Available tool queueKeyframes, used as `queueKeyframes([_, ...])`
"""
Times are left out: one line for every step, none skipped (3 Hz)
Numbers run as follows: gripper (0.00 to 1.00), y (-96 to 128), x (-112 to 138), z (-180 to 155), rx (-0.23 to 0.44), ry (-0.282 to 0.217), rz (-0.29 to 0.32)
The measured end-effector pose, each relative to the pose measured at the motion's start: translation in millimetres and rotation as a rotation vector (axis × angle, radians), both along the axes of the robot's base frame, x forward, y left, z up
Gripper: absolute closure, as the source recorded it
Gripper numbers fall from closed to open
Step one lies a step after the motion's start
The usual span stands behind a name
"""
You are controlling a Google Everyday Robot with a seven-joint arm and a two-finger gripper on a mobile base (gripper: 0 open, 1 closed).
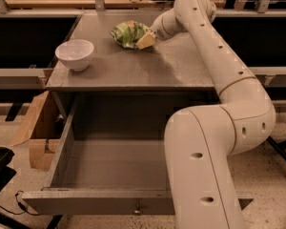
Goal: Pick green jalapeno chip bag from top drawer and place on counter
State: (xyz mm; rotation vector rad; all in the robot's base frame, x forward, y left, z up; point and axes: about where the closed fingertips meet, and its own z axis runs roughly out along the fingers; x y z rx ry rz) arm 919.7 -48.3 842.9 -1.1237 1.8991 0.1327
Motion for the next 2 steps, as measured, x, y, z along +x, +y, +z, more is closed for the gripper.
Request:
queueKeyframes([1.0, 0, 0, 0, 0.0, 0.0, 0.0])
queueKeyframes([1.0, -5, -7, 19, -0.016, -0.012, 0.014])
